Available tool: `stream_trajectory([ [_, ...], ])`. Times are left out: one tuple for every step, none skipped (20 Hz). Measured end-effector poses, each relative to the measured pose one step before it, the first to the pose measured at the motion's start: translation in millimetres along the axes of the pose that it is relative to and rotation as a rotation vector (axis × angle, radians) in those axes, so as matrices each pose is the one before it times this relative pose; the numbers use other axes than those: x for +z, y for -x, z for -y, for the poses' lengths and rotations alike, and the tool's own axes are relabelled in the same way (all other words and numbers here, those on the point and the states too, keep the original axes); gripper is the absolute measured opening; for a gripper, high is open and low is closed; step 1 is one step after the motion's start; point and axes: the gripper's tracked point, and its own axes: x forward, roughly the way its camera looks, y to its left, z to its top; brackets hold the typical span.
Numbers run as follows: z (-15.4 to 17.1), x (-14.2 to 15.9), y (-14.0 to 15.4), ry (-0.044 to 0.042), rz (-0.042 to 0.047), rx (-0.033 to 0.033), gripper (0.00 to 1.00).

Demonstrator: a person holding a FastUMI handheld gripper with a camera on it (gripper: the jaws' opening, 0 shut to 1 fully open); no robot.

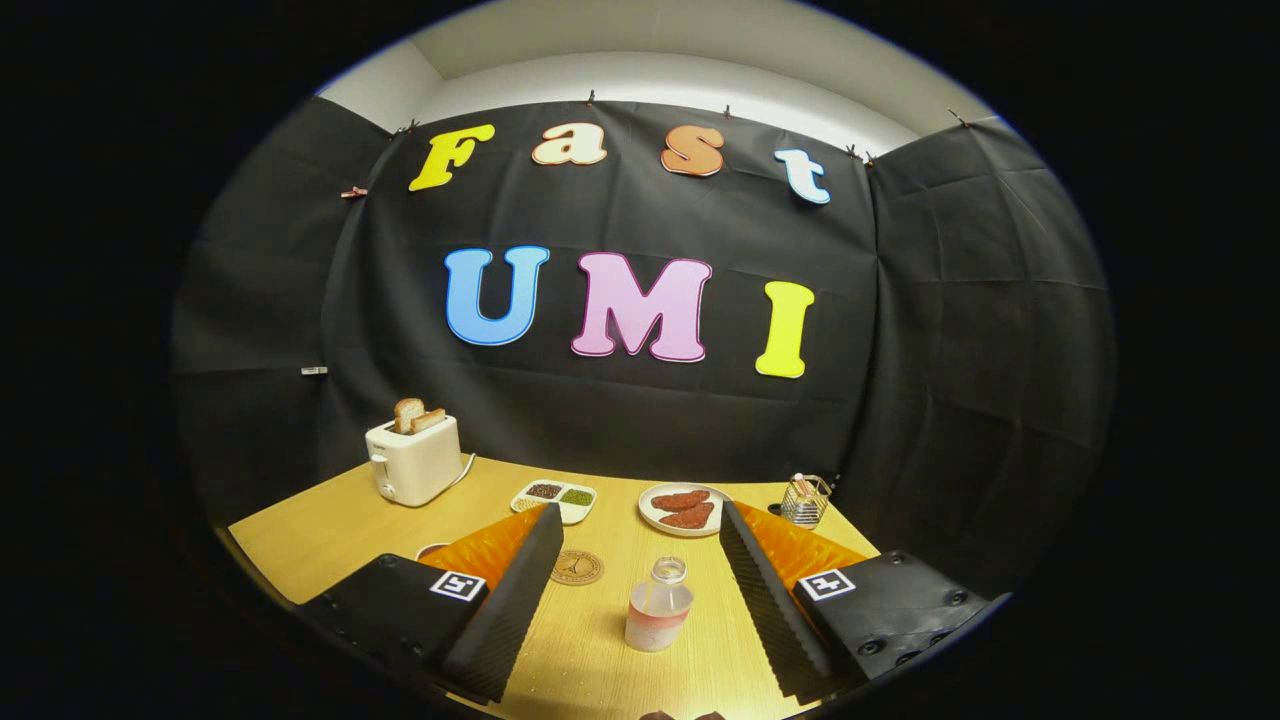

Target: Take the bottle from table, then pour the juice into the cup, finally place the bottle on the coaster

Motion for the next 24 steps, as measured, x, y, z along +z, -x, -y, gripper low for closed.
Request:
stream_trajectory([
  [1.55, -3.57, -4.21, -0.00591, -0.00046, 0.00123, 0.97],
  [-0.49, -5.18, -3.05, -0.00948, -0.00076, 0.00672, 0.97],
  [-0.89, -5.45, -4.30, -0.01101, -0.00383, 0.00870, 0.97],
  [-0.45, -5.84, -3.22, -0.01399, -0.00251, 0.01004, 0.97],
  [-0.06, -5.59, -2.70, -0.01782, 0.00405, 0.00944, 0.97],
  [1.11, -5.57, -3.86, -0.01601, 0.00559, 0.00644, 0.97],
  [2.72, -7.28, -4.21, -0.00782, -0.00135, 0.00298, 0.97],
  [4.83, -9.42, -4.49, -0.00068, -0.00953, -0.00302, 0.97],
  [5.72, -7.84, -3.38, 0.00136, -0.00728, -0.00378, 0.97],
  [5.30, -5.39, -3.40, 0.00076, -0.00469, -0.00759, 0.97],
  [5.11, -5.42, -2.89, -0.00251, -0.00579, -0.00418, 0.97],
  [3.88, -4.86, -3.30, -0.00565, -0.00573, -0.00250, 0.97],
  [2.74, -3.95, -3.00, -0.00817, -0.00432, -0.00148, 0.97],
  [0.84, -3.56, -3.26, -0.01070, -0.00526, 0.00253, 0.97],
  [-0.73, -5.02, -3.64, -0.00622, -0.00299, 0.00525, 0.97],
  [-0.12, -6.03, -4.59, 0.00114, -0.00459, 0.00288, 0.97],
  [-0.68, -7.16, -3.82, 0.00556, -0.00483, 0.00248, 0.97],
  [0.35, -7.29, -6.43, 0.00425, -0.00715, -0.00115, 0.97],
  [0.91, -5.68, -5.29, 0.00072, -0.00633, -0.00178, 0.97],
  [0.86, -5.38, -3.99, -0.00353, -0.00696, -0.00203, 0.98],
  [0.92, -5.24, -4.55, -0.00687, -0.00533, -0.00247, 0.98],
  [0.10, -5.26, -3.09, -0.00739, -0.00810, -0.00080, 0.98],
  [0.02, -4.59, -3.61, -0.00476, -0.00565, 0.00177, 0.98],
  [0.57, -3.70, -2.99, 0.00256, 0.00017, 0.00113, 0.98],
])
